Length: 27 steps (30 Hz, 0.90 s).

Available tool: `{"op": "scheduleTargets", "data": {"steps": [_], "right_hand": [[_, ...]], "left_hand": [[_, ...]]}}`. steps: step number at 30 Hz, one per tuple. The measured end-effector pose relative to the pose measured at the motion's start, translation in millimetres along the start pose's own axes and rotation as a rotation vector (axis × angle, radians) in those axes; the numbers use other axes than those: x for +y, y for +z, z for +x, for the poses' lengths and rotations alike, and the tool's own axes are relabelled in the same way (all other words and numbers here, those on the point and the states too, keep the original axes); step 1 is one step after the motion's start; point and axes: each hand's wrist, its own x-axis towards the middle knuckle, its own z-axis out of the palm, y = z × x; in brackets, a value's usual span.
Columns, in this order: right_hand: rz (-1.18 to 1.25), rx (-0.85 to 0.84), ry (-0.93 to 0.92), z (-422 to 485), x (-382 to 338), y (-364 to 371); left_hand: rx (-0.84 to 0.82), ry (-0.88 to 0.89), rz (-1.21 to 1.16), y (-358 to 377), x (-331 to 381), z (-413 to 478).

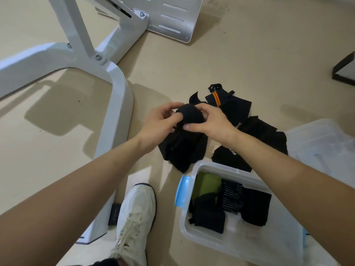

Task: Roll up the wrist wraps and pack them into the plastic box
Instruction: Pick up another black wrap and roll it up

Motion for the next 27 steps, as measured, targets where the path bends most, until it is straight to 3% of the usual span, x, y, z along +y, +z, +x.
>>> {"op": "scheduleTargets", "data": {"steps": [3,6,10,12,16,20,23,27], "right_hand": [[0.115,0.296,-0.005,-1,-4,-26],[0.121,0.647,-0.045,-11,-11,-72],[-0.047,0.954,-0.044,-44,-4,-113],[-0.184,0.910,-0.001,-59,3,-119],[-0.508,0.668,0.132,-70,30,-127],[-0.486,0.529,0.189,-77,47,-131],[-0.539,0.415,0.128,-82,48,-132],[-0.610,0.224,0.088,-79,39,-114]], "left_hand": [[0.026,-0.014,0.036,-3,-9,2],[0.126,-0.172,0.283,1,-42,-2],[-0.108,-0.502,0.340,26,-84,-19],[-0.164,-0.534,0.287,38,-97,-23],[-0.073,-0.399,0.244,51,-98,-22],[-0.062,-0.375,0.153,52,-80,-18],[0.047,-0.313,0.022,51,-60,-13],[0.018,-0.181,-0.027,47,-24,-6]]}}
